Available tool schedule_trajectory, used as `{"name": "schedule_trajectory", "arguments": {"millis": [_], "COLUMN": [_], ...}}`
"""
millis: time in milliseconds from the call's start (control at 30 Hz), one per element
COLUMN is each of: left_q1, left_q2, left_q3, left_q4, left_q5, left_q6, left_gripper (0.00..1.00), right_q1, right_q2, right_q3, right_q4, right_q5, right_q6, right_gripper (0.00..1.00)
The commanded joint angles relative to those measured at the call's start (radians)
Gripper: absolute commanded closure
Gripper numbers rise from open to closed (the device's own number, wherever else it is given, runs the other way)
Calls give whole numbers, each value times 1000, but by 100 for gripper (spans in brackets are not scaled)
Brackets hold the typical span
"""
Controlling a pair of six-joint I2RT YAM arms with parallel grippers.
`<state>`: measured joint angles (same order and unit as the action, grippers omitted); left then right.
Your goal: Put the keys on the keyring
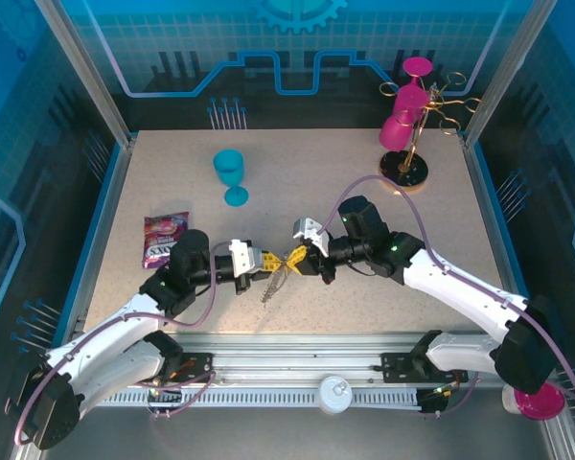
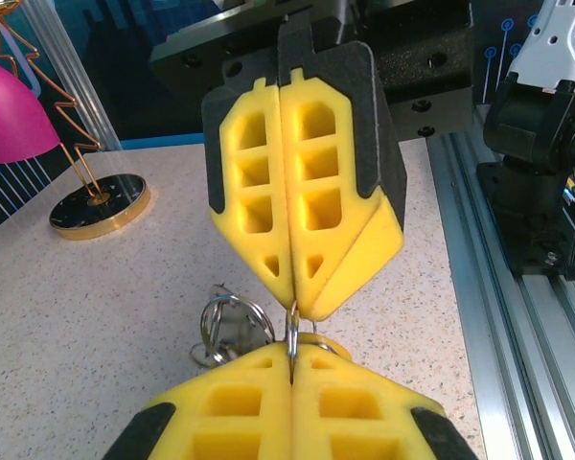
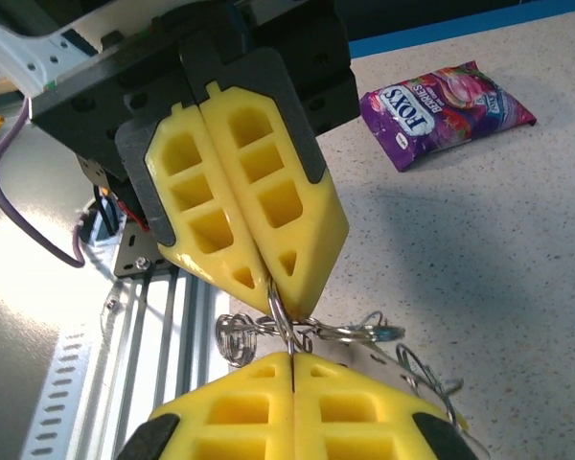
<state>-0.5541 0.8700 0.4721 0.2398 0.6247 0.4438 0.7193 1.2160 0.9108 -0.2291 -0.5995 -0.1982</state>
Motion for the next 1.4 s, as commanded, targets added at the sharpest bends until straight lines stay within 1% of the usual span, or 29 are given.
{"name": "schedule_trajectory", "arguments": {"millis": [0,133,300,400,467,533,633,733,1000,1167,1367], "left_q1": [-5,-6,-5,-5,-5,-6,-6,-6,-5,-6,-5], "left_q2": [-29,-33,-32,-32,-32,-28,-25,-23,-23,-21,-18], "left_q3": [-18,-28,-38,-40,-40,-39,-39,-41,-43,-44,-45], "left_q4": [59,89,126,126,128,128,132,138,148,159,155], "left_q5": [31,53,67,59,54,54,55,52,46,46,41], "left_q6": [-7,-11,-24,-25,-25,-26,-30,-33,-38,-45,-46], "left_gripper": [100,100,100,100,100,100,100,100,100,100,100], "right_q1": [-4,-4,2,0,-5,-6,-5,-2,6,12,13], "right_q2": [14,49,80,65,42,14,-8,-6,28,45,44], "right_q3": [13,24,36,27,9,-8,-22,-18,-1,11,26], "right_q4": [-19,-32,18,48,67,69,78,85,98,105,103], "right_q5": [12,1,-37,-35,-34,-37,-36,-50,-65,-70,-72], "right_q6": [-6,-7,16,23,17,-21,-60,-76,-82,-83,-89], "right_gripper": [100,100,100,92,85,79,76,76,78,83,100]}}
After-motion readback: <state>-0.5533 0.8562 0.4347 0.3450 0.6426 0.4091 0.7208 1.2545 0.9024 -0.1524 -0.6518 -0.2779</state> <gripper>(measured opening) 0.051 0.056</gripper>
